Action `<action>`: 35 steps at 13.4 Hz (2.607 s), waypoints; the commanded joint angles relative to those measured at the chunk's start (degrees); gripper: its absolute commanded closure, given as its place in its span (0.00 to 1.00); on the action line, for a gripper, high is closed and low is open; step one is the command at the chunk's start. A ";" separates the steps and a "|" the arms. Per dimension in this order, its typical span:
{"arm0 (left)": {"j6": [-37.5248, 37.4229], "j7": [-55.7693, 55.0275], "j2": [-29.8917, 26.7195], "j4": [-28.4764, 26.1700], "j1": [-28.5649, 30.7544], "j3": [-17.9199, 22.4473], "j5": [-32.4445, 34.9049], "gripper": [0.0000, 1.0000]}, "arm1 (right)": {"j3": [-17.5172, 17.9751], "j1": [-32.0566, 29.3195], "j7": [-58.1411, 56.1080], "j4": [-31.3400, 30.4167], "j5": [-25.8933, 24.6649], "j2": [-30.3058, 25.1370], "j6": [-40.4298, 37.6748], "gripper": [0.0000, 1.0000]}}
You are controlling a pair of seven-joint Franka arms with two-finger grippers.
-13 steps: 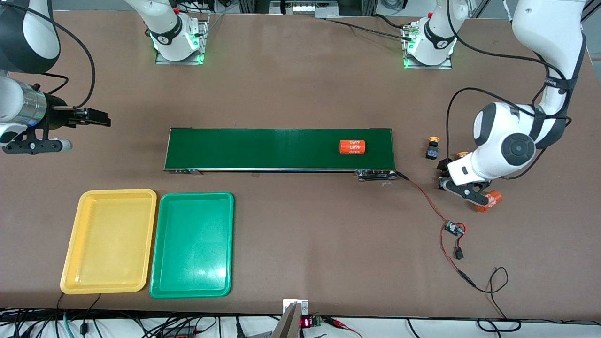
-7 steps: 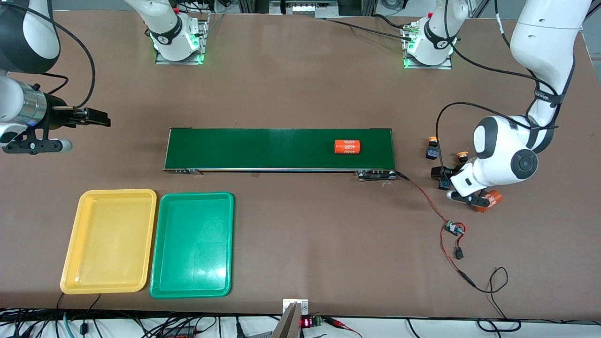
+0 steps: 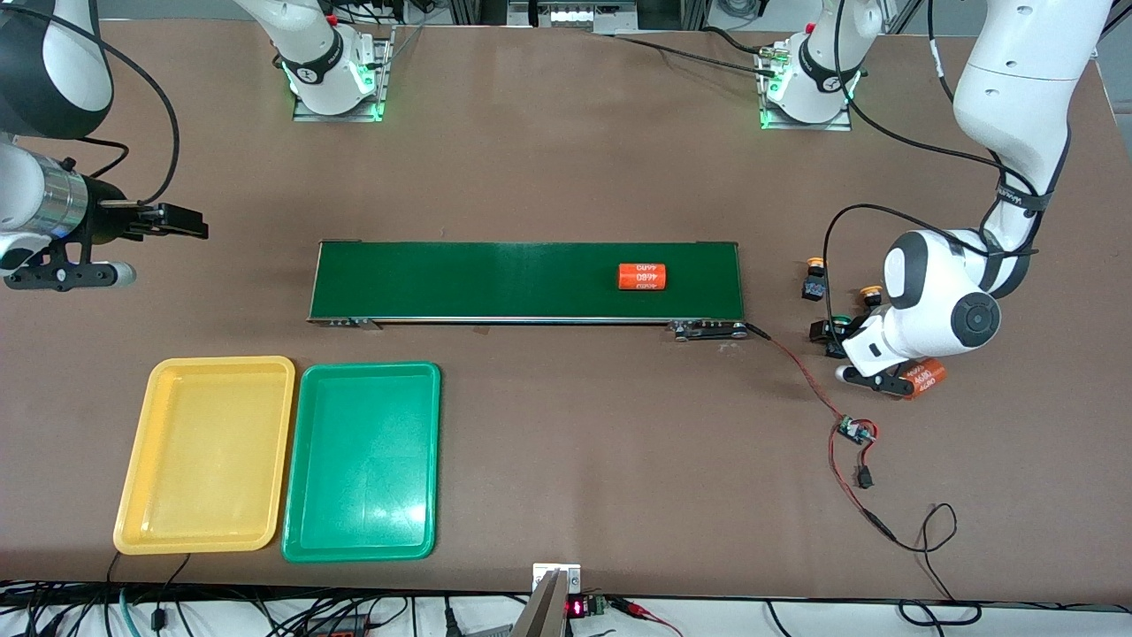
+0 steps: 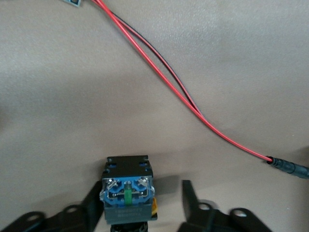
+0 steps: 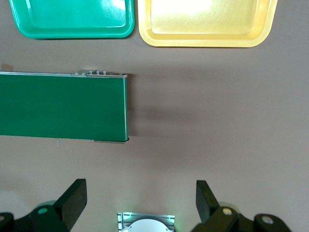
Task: Sort buttons by color to trays
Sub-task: 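Place the green-based button onto the belt with the left gripper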
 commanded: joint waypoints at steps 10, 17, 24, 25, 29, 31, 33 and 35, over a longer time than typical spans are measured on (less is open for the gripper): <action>-11.48 -12.65 -11.33 0.47 -6.28 -3.54 -0.56 0.91 | 0.22 -0.37 -0.62 -0.14 0.10 -0.12 -0.06 0.00; -10.20 -33.96 -11.96 -2.25 -12.17 -14.71 -0.91 0.90 | 0.22 -0.37 -0.70 -0.14 0.10 -0.12 -0.15 0.00; -4.47 -33.08 -9.41 -3.31 -12.36 -14.71 -0.65 0.23 | 0.22 -0.11 -0.53 -1.27 0.19 -0.73 0.81 0.00; -4.90 -33.08 -9.93 -3.31 -12.27 -14.71 -0.64 0.00 | 0.22 0.07 -0.44 -3.54 0.19 -1.95 2.64 0.00; -7.98 -33.00 -14.42 -2.87 -8.15 -14.10 -0.64 0.00 | 0.22 -0.02 0.17 -23.02 0.81 -13.80 18.44 0.00; -8.07 -33.00 -14.07 -2.87 -2.89 -12.52 -0.03 0.00 | 0.22 -0.10 0.35 -29.73 0.81 -17.94 23.03 0.00; -8.07 -33.08 -13.28 -2.70 3.00 -12.16 -0.03 0.00 | 0.22 -0.02 0.35 -31.16 0.81 -18.66 23.32 0.00; -7.81 -32.99 -12.93 -2.61 6.87 -10.85 0.32 0.00 | 0.22 0.16 0.35 -31.69 0.81 -18.75 22.88 0.00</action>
